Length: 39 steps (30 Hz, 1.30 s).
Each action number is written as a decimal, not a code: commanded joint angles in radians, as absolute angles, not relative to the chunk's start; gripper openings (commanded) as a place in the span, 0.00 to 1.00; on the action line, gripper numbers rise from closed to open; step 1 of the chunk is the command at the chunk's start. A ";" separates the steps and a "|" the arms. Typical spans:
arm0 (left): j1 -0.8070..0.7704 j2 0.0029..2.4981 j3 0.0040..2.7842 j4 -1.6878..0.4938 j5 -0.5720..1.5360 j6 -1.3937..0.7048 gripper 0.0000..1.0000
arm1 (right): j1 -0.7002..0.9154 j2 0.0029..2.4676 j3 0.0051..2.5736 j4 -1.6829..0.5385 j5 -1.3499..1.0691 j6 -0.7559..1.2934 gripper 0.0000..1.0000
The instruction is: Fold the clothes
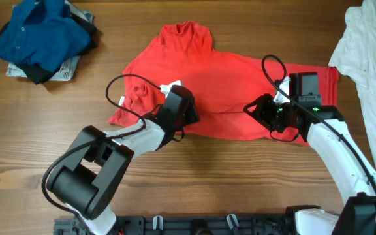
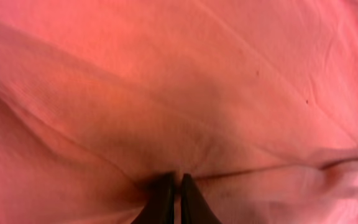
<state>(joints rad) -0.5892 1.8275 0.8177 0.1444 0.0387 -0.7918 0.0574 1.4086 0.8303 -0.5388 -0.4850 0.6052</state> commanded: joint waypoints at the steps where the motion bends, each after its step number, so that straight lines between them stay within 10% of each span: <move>1: -0.591 1.845 0.825 0.168 -0.131 -0.792 0.09 | 0.060 1.417 0.839 -0.548 -0.466 0.603 0.36; 14: -0.528 1.638 0.848 -0.008 0.068 -0.737 0.07 | 0.060 1.418 0.839 -0.667 -0.365 0.532 0.36; 17: -0.528 1.625 0.847 -0.163 0.086 -0.738 0.06 | 0.060 1.420 0.811 -0.730 -0.344 0.526 0.18; 26: -0.311 1.662 0.847 -0.271 0.107 -0.741 0.04 | 0.025 1.618 0.781 -0.636 -0.150 0.706 0.08; 39: -0.204 1.830 0.847 -0.260 0.055 -0.788 0.04 | -0.178 1.630 0.781 -0.693 -0.092 0.651 0.15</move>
<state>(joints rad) -0.2382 1.7546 0.8642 -0.2459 0.1329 -0.7547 -0.1574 1.6131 0.7914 -0.6872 -0.1848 0.6647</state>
